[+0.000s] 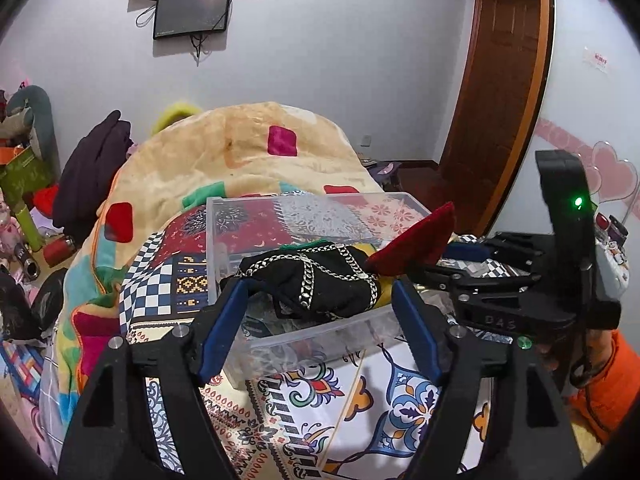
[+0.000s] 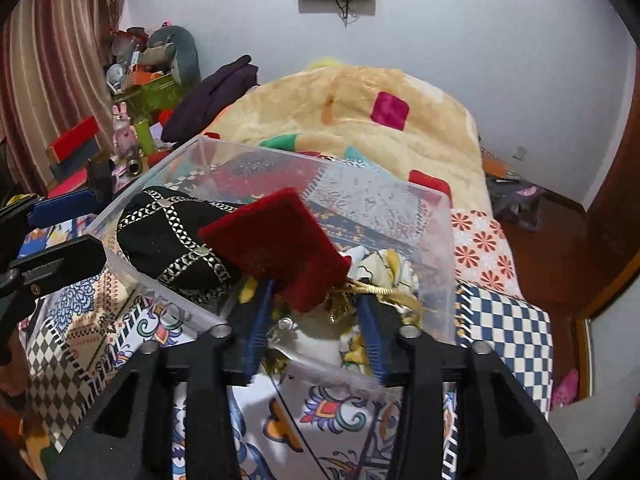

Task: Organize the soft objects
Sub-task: 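Lower the red velvet pouch into the box and open the right tool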

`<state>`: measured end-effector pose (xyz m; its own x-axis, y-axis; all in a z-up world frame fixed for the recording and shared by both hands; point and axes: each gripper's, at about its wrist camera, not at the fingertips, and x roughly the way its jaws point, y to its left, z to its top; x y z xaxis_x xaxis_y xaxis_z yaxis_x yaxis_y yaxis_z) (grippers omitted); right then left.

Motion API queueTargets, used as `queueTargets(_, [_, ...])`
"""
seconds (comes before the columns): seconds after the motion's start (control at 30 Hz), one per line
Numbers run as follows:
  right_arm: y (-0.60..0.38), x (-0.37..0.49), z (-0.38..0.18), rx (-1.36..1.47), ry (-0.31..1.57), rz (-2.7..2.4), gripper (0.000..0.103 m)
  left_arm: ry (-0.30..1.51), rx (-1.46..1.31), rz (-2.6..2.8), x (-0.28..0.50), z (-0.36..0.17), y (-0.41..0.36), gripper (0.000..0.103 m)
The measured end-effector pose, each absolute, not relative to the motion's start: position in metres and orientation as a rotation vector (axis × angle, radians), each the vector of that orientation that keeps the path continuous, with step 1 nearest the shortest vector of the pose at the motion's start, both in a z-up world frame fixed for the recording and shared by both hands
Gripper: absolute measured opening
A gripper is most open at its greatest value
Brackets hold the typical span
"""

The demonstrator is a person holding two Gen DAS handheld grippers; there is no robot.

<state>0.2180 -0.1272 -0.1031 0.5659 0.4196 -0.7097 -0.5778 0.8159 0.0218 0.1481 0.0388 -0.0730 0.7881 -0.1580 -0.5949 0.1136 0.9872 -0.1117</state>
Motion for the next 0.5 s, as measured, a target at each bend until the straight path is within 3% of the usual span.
queueTargets(0.43, [-0.170,0.169,-0.047,-0.145,0.661,0.645,0.047,0.496,-0.022,-0.120,0.104,-0.025,0.021,0.077])
queueTargets(0.5, [-0.177,0.158,-0.031,-0.119,0.615,0.653,0.051,0.464,-0.023,-0.118,0.095,-0.015,0.018,0.078])
